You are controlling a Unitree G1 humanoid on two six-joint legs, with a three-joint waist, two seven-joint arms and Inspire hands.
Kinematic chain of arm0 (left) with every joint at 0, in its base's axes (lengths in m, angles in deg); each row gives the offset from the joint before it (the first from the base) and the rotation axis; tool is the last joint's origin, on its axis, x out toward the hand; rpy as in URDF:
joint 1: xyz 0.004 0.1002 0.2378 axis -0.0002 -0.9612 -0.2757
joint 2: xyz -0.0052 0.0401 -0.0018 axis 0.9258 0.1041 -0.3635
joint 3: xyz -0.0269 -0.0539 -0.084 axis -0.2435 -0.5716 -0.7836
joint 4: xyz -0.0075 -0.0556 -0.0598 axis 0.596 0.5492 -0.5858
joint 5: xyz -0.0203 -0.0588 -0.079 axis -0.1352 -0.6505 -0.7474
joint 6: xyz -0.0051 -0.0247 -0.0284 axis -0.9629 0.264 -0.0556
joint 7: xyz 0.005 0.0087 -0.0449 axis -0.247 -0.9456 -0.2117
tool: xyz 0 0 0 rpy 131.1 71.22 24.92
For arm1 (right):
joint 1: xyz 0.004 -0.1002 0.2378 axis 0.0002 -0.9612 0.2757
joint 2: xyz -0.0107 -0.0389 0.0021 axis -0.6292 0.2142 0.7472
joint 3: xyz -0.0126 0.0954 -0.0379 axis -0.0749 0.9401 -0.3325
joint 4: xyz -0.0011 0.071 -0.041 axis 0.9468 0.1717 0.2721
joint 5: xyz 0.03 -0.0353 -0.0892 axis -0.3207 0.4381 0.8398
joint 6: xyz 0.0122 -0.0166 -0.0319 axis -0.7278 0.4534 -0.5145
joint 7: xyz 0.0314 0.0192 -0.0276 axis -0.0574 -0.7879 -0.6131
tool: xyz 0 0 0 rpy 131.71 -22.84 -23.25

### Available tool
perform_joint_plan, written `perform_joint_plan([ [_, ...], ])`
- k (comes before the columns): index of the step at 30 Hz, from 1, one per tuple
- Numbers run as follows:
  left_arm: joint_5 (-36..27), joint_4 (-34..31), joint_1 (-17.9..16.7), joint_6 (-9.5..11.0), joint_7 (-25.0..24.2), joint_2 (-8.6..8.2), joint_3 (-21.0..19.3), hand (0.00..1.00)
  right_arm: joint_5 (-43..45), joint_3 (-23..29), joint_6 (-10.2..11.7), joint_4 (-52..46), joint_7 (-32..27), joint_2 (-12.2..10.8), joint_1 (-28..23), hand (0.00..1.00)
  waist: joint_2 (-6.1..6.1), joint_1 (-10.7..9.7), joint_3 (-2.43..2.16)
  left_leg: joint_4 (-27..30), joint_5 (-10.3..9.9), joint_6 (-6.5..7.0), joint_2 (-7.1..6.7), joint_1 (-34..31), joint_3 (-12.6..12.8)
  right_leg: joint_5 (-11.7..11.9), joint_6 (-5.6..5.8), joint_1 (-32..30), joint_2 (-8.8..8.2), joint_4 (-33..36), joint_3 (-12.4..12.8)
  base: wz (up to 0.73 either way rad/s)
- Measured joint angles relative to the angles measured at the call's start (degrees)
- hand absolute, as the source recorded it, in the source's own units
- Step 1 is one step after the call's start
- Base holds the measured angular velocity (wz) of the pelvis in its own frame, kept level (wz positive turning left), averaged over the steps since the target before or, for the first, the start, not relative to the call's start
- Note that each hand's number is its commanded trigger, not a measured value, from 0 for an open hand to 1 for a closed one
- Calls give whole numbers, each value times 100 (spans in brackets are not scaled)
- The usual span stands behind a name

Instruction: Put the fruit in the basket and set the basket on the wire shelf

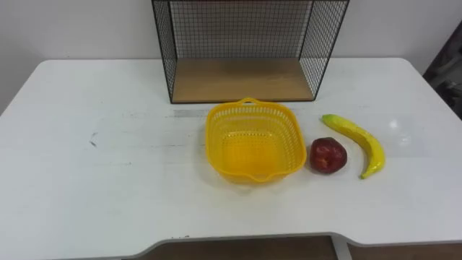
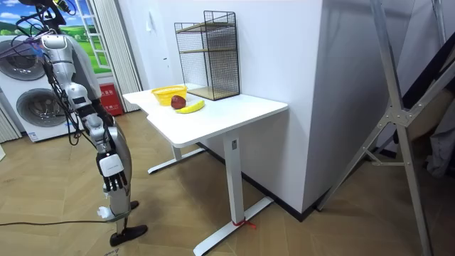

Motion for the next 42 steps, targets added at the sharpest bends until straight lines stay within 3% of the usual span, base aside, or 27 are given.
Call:
perform_joint_plan([
  [16,-2,-17,5,45,4,0,-7,0,-130,7,14,-9,-87,1,14,0,-23,27,8,-14,0,0,-1,-38,-21,0,0,-40,0,0,-20,0],
  [23,1,-104,-7,142,82,20,-14,0,-1268,411,-1,5,-422,4,-19,0,-70,-40,12,-2,1,-1,-4,-39,-40,0,0,-20,0,-12,-27,1],
  [26,2,-72,-53,193,117,17,-40,0,-2223,579,10,18,-702,5,-182,0,-78,-92,22,-3,1,-1,-5,-29,-30,0,0,-12,0,-10,-25,0],
  [29,6,-96,-99,307,160,12,-256,0,-3537,1088,25,11,-940,4,-376,0,-77,-139,51,-16,1,-1,2,15,44,0,0,-10,4,-10,32,-13],
  [30,6,-98,-129,373,170,6,-400,0,-4241,1507,105,-26,-1039,3,-389,0,-73,-165,53,-45,1,-1,6,40,105,0,0,-12,6,-8,84,-19],
  [36,2,-198,-346,612,364,16,-1016,0,-6497,2775,571,-680,-1451,2,-216,0,-81,-427,43,-47,1,1,10,47,132,27,2,-19,9,-11,95,-4],
  [42,3,-479,-514,666,612,58,-1248,0,-6844,3440,771,-1598,-2165,85,-179,0,-158,-475,-17,6,1,1,6,34,140,27,2,-42,9,-1,121,-1],
])
